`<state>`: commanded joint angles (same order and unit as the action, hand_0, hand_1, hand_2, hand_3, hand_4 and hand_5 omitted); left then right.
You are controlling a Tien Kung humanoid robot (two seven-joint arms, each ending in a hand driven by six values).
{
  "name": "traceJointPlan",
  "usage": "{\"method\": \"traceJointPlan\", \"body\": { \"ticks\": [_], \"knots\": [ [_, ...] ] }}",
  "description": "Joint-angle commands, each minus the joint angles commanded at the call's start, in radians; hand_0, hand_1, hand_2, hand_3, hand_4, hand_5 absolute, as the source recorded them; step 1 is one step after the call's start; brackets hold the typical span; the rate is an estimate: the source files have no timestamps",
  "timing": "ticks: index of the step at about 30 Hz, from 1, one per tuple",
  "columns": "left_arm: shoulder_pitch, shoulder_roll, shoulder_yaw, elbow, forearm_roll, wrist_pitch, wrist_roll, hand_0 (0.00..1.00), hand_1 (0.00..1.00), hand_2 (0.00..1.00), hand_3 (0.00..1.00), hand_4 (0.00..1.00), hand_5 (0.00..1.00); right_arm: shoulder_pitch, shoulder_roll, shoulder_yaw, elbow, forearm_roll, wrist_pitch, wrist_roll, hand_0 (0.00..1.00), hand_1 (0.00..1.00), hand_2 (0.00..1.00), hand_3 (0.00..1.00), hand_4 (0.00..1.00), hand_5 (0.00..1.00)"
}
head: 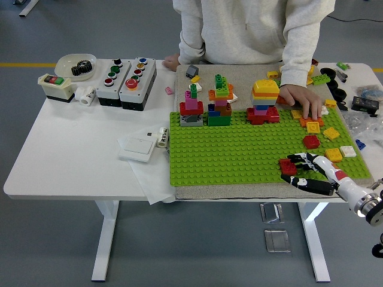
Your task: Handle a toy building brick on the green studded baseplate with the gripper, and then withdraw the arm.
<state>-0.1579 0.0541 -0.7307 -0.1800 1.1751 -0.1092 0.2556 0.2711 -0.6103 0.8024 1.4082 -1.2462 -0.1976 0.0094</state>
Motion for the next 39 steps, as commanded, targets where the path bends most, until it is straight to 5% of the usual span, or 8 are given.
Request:
{"method": "traceJointPlan", "body": {
  "ticks": [32,38,39],
  "knots": [
    [0.009,0.001,0.006,0.000,0.005,-0.005,0.000,0.824,0.687,0.587,0.531,0.527,0.500,-0.021,-0.007,0.041,0.029,-0.023,-0.025,0.019,0.848,0.781,0.807,0.826,0.922,0.606],
    [0.007,0.001,0.003,0.000,0.003,-0.005,0.000,0.822,0.689,0.588,0.531,0.526,0.500,-0.028,-0.018,0.067,0.072,-0.204,-0.054,0.022,0.838,0.775,0.800,0.816,0.923,0.609],
    [0.006,0.001,0.003,0.000,0.004,-0.005,0.000,0.823,0.690,0.588,0.531,0.526,0.499,-0.025,-0.022,0.071,0.080,-0.249,-0.051,0.025,0.749,0.708,0.741,0.606,0.866,0.597]
  ]
}}
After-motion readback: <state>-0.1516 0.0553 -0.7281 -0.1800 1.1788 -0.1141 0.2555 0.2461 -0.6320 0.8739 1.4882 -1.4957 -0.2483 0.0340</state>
